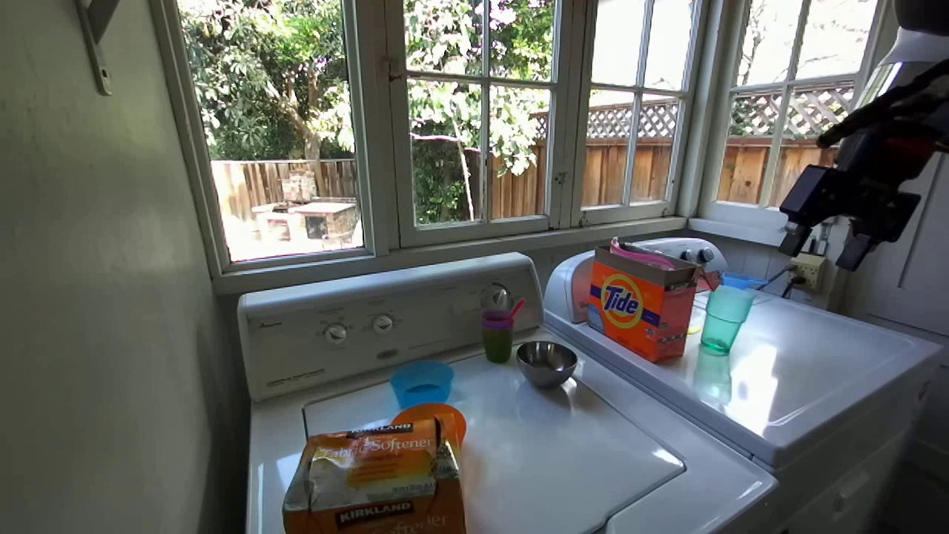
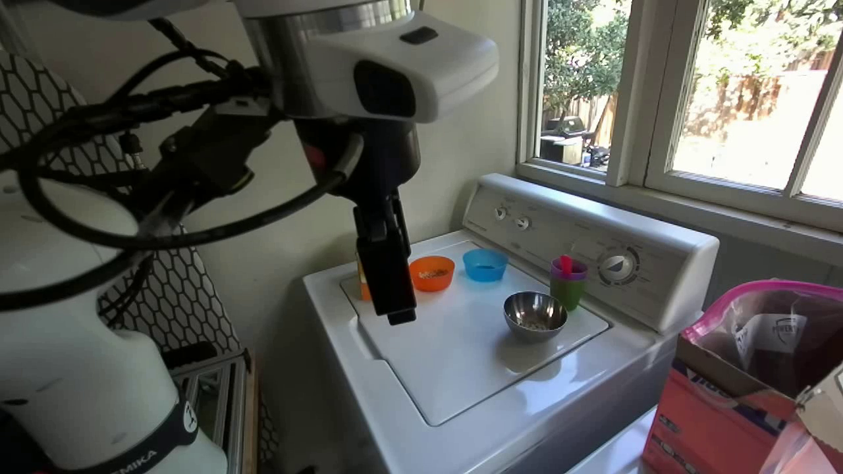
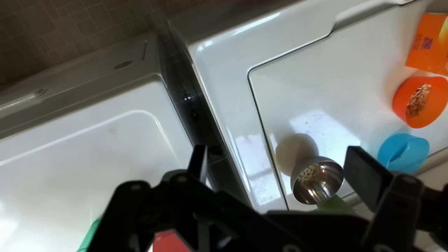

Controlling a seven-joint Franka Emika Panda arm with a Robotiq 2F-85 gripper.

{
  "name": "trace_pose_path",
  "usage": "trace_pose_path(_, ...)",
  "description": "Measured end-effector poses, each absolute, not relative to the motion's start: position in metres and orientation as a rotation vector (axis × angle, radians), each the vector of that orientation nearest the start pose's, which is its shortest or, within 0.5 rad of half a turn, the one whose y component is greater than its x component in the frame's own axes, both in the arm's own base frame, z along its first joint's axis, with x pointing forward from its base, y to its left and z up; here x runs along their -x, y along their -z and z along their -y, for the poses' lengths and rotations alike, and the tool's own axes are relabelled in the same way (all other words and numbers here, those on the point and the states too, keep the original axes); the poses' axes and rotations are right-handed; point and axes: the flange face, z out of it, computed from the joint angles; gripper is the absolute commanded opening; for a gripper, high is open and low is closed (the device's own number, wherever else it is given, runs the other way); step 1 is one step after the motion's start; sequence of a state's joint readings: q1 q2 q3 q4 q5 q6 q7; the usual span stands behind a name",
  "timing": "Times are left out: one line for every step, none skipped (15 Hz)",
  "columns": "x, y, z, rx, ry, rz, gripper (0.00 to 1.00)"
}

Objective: Move the blue cup on the washing machine

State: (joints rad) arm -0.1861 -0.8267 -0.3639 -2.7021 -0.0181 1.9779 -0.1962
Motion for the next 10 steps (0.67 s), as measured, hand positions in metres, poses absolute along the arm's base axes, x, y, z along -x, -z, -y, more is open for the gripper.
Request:
trace_pose_path(-0.273, -0.46, 0.17, 2.913, 0.225, -0.365, 1.0)
trace_pose_path(-0.273, -0.461, 0.175, 2.93, 0.234, -0.363, 1.0)
trace_pose_path(-0.273, -0.463, 0.182, 2.952, 0.236, -0.342, 1.0)
trace_pose_path(-0.272, -0.465, 0.19, 2.978, 0.233, -0.314, 1.0)
trace_pose_path(-0.272, -0.466, 0.198, 3.006, 0.229, -0.284, 1.0)
trace_pose_path(-0.272, -0.468, 0.207, 3.034, 0.221, -0.248, 1.0)
trace_pose_path(-0.273, -0.47, 0.215, 3.059, 0.211, -0.206, 1.0)
trace_pose_path(-0.276, -0.472, 0.223, 3.083, 0.2, -0.163, 1.0)
trace_pose_path(-0.279, -0.475, 0.229, 3.106, 0.187, -0.13, 1.0)
trace_pose_path(-0.282, -0.478, 0.235, 3.132, 0.173, -0.11, 1.0)
